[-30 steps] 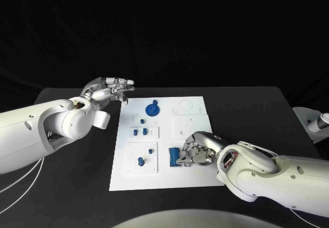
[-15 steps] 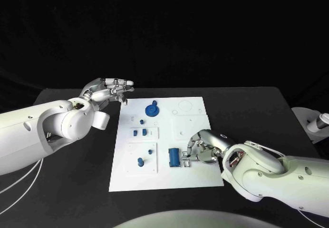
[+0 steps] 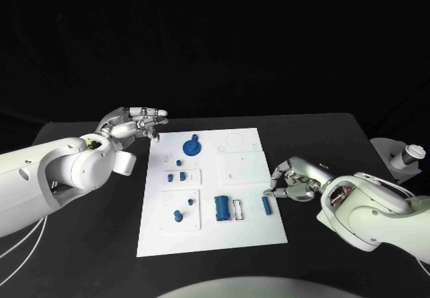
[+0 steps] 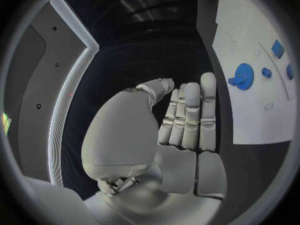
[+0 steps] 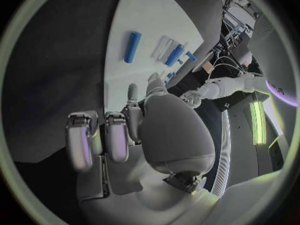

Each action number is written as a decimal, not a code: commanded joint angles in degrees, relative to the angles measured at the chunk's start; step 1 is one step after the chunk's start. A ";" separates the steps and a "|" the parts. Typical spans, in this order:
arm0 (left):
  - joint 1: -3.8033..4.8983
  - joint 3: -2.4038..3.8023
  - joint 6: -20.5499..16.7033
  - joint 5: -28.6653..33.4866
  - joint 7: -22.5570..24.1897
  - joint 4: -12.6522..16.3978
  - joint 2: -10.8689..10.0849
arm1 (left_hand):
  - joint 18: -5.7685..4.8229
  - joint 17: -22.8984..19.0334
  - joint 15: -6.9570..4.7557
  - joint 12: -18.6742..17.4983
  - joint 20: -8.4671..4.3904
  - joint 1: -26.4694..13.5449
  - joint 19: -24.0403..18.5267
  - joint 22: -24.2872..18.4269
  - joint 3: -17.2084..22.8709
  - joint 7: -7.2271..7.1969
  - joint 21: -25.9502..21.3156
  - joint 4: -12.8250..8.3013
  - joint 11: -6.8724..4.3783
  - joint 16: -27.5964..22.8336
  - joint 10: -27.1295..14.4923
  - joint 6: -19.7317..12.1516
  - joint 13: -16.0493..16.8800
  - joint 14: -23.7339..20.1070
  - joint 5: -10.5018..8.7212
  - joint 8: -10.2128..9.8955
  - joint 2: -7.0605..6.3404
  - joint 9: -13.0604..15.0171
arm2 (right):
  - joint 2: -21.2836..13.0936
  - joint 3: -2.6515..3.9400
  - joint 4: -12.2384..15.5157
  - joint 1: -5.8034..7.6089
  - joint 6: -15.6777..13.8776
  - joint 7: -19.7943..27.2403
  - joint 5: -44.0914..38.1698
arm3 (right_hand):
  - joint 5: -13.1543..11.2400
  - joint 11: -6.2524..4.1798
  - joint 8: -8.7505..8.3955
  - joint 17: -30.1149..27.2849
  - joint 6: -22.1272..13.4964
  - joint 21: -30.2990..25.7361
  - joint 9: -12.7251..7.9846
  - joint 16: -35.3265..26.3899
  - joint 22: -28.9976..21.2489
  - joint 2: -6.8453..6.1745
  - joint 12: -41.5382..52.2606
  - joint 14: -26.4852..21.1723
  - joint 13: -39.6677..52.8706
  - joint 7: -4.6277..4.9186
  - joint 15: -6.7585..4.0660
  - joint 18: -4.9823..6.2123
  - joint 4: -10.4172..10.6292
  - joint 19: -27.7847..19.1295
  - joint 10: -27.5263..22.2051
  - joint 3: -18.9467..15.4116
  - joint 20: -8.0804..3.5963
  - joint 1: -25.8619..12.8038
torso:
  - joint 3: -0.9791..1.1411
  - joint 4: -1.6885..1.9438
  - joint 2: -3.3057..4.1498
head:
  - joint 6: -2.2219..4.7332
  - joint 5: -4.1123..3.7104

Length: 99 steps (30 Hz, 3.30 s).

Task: Assemble the parts on the task board

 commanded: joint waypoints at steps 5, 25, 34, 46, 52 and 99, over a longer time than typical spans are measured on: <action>0.03 -0.01 1.11 0.14 0.11 0.02 0.29 | 0.38 -0.07 0.35 0.39 0.04 0.03 0.54 0.08 0.24 -0.03 0.12 -0.02 -0.05 0.22 -0.43 -0.27 0.07 -0.25 0.30 0.05 0.66 -0.08 | -0.98 -0.24 0.21 -1.27 3.19 -1.39 -2.50 | 0.18 -0.13 0.03 9.02 -0.40 0.67 0.20 0.15 14.72 0.41 0.42 4.80 -1.21 0.15 0.22 -0.10 0.15 5.54 0.40 -0.24 -0.04 -0.54 | 0.01 0.04 0.15 | 0.00 -0.48; 0.03 -0.02 1.13 0.13 0.06 0.10 0.12 | 0.38 -0.08 0.36 0.42 0.05 0.05 0.55 0.09 0.26 -0.03 0.14 -0.05 -0.04 0.24 -0.53 -0.26 0.08 -0.27 0.30 0.08 0.65 -0.07 | 3.08 -0.32 -1.88 -4.74 4.45 -3.57 -6.18 | 0.72 -0.01 -1.11 8.75 -1.06 0.31 0.07 0.05 14.62 1.10 -0.10 4.74 -1.48 0.34 0.30 -0.03 0.11 5.42 0.25 -0.25 -0.02 -1.21 | -0.06 0.15 0.08 | -0.25 0.02; 0.03 -0.02 1.13 0.13 0.04 0.18 0.00 | 0.38 -0.08 0.36 0.42 0.05 0.05 0.55 0.09 0.26 -0.03 0.14 -0.05 -0.04 0.24 -0.53 -0.26 0.08 -0.27 0.30 0.08 0.65 -0.07 | 4.83 -0.32 -3.01 -5.20 5.28 -4.43 -9.21 | 0.63 -0.05 -1.73 8.79 -0.69 0.47 -0.21 0.05 14.66 1.58 -0.18 4.75 -1.46 0.25 0.30 -0.06 -0.10 5.47 0.22 0.44 0.01 0.14 | -0.05 0.14 0.09 | -0.18 0.17; 0.03 -0.02 1.26 0.13 -0.11 0.33 -0.07 | 0.37 -0.09 0.38 0.47 0.05 -0.03 0.56 0.11 0.26 0.00 0.16 0.02 -0.01 0.26 -0.62 -0.27 0.10 -0.28 0.30 0.12 0.69 -0.07 | 6.49 -0.32 -3.95 -5.44 6.01 -5.57 -14.34 | -4.13 -0.83 -3.73 8.85 0.47 0.76 -1.13 0.03 14.75 2.83 -0.62 4.75 -1.42 -0.60 -0.40 -0.12 -1.64 5.57 -0.01 9.45 -0.53 9.19 | -0.08 0.14 0.06 | -0.33 0.25; 0.03 -0.02 1.31 0.13 -0.20 0.39 -0.14 | 0.37 -0.09 0.38 0.47 0.05 -0.03 0.56 0.11 0.26 0.00 0.16 0.02 -0.01 0.26 -0.62 -0.27 0.10 -0.28 0.30 0.12 0.69 -0.07 | 6.74 -0.32 -3.86 -5.46 6.25 -5.92 -15.52 | 1.80 -0.63 -4.03 9.10 0.84 0.89 -0.81 0.08 14.78 -1.70 -0.87 4.79 -1.36 -0.40 -0.30 -0.15 -1.89 5.61 0.01 18.96 -0.59 10.76 | -0.10 0.10 0.06 | -0.40 0.38; 0.03 -0.03 1.31 0.10 -0.17 0.84 -0.28 | 0.37 -0.12 0.41 0.69 0.09 -0.06 0.57 0.14 0.35 0.03 0.21 0.07 0.02 0.34 -0.89 -0.41 0.17 -0.30 0.32 0.18 0.78 -0.09 | 12.68 -0.22 -2.45 -4.70 3.18 -7.06 -0.53 | 8.50 -0.91 -0.86 10.18 1.50 1.87 4.17 0.40 15.06 -10.00 2.45 5.02 1.63 -0.69 -0.45 -0.36 -5.69 5.96 2.18 42.45 -0.67 -14.34 | -0.07 0.10 0.10 | -0.82 0.91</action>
